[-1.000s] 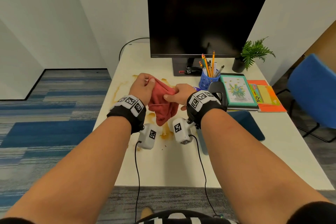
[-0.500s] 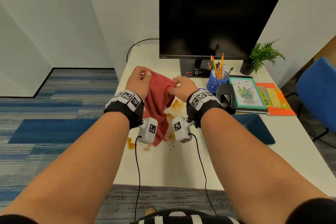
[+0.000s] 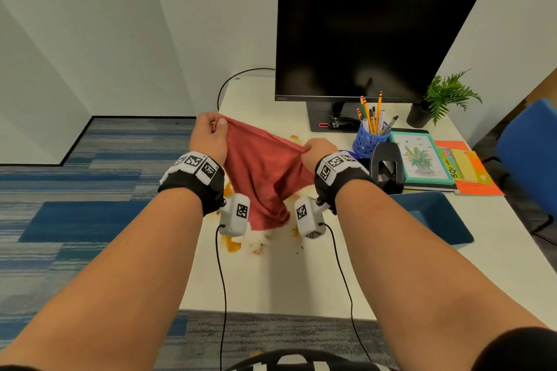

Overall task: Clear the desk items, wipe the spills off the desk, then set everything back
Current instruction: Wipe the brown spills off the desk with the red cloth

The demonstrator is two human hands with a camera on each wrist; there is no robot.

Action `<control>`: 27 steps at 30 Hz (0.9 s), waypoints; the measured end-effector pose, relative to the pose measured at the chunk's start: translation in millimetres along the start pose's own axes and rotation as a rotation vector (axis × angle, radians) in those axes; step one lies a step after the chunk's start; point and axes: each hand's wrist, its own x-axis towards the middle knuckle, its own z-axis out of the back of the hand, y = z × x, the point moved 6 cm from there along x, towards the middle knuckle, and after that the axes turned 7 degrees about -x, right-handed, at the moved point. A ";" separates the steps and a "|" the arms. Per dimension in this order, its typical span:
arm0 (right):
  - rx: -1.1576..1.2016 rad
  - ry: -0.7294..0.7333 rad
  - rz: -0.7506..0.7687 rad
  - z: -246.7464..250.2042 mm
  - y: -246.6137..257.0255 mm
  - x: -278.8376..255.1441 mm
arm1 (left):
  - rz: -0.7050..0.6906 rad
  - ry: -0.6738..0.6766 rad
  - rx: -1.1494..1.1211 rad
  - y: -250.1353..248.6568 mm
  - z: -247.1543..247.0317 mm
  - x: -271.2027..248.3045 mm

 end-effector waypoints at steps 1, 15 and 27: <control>0.068 -0.067 -0.006 9.8 2.1 2.1 | 0.002 -0.007 -0.002 -0.6 2.7 1.5; 0.169 0.078 0.155 -6.5 29.5 37.1 | 0.151 0.084 0.141 37.5 -14.1 34.0; 0.448 -0.226 0.220 59.4 48.6 105.5 | 0.075 -0.135 0.024 -2.7 -18.6 82.7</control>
